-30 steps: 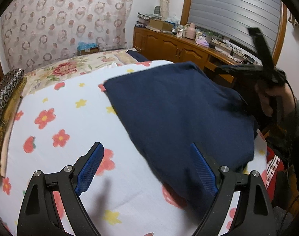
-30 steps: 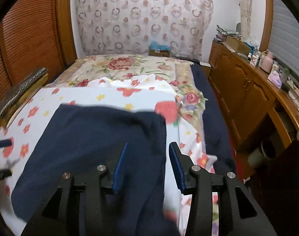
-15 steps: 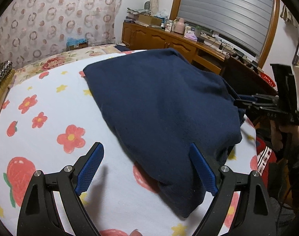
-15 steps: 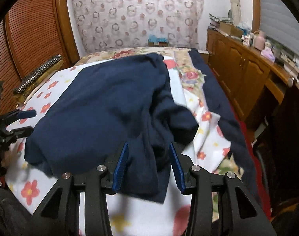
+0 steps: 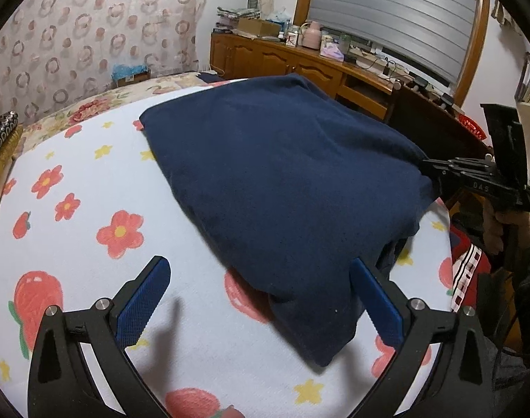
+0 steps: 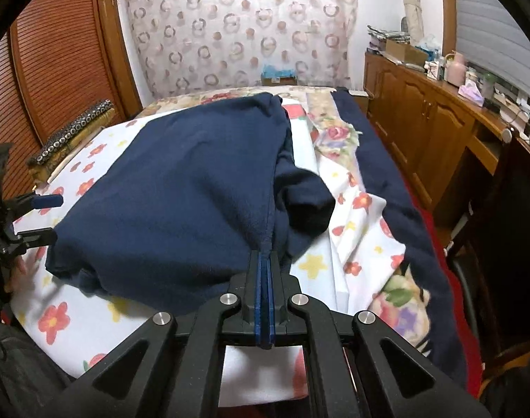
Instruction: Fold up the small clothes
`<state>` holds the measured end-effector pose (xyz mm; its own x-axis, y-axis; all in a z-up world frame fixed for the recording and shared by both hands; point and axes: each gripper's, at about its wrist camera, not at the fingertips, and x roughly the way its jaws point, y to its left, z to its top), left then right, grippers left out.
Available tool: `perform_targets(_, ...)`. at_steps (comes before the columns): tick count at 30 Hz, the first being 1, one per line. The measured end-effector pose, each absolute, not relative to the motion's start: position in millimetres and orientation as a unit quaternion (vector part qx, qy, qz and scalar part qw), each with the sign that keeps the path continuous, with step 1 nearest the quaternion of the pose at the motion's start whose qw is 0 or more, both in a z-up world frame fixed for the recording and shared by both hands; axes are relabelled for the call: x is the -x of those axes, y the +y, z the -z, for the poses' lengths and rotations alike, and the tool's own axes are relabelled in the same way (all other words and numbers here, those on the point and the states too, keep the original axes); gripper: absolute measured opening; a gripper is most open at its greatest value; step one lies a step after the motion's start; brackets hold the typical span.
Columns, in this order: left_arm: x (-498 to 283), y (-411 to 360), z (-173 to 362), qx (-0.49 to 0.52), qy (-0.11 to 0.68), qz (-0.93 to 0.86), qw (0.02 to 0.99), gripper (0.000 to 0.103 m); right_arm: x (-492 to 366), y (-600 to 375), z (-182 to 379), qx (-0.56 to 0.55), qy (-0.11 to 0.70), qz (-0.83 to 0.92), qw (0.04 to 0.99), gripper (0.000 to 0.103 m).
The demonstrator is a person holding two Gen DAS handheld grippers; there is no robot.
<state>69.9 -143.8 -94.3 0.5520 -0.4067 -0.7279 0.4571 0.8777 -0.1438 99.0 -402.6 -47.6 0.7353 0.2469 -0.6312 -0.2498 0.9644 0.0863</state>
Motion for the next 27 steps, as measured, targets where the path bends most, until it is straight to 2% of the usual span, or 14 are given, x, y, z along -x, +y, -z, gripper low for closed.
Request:
perform_targets(1,-70.7,-143.6,94.3,-0.031,0.406,0.242,0.881,0.103,-98.8,-398.9,47.3,0.002,0.337,-0.132,0.932,0.002)
perform_targets(4,-71.6,-143.8,94.4,-0.031,0.408,0.239,0.881,0.103,-97.9,-395.0,45.5,0.006,0.337,-0.124,0.933,0.018)
perform_targets(6,-72.3,-144.3,95.1,-0.029,0.41,0.238,0.88,0.103,-98.0,-394.3,45.3,0.01,0.339,-0.12,0.933,0.045)
perform_targets(8,-73.0,-144.7,96.0,-0.029,0.412,0.237,0.88,0.103,-99.7,-396.5,47.6,0.014,0.343,-0.117,0.932,0.051)
perform_targets(22,-74.5,-148.7,103.9,-0.016,0.432,0.248,0.867,0.103,-101.6,-392.1,52.6,0.026,0.36,-0.14,0.922,0.052)
perform_targets(25,-71.7,-144.3,104.4,-0.002,0.437,0.261,0.861,0.1,-101.0,-392.6,54.4,0.025,0.357,-0.154,0.921,0.04)
perform_targets(27,-69.3,-142.5,102.9,0.0,0.436,0.268,0.859,0.081,-100.5,-392.8,55.8,0.024,0.356,-0.162,0.92,0.025)
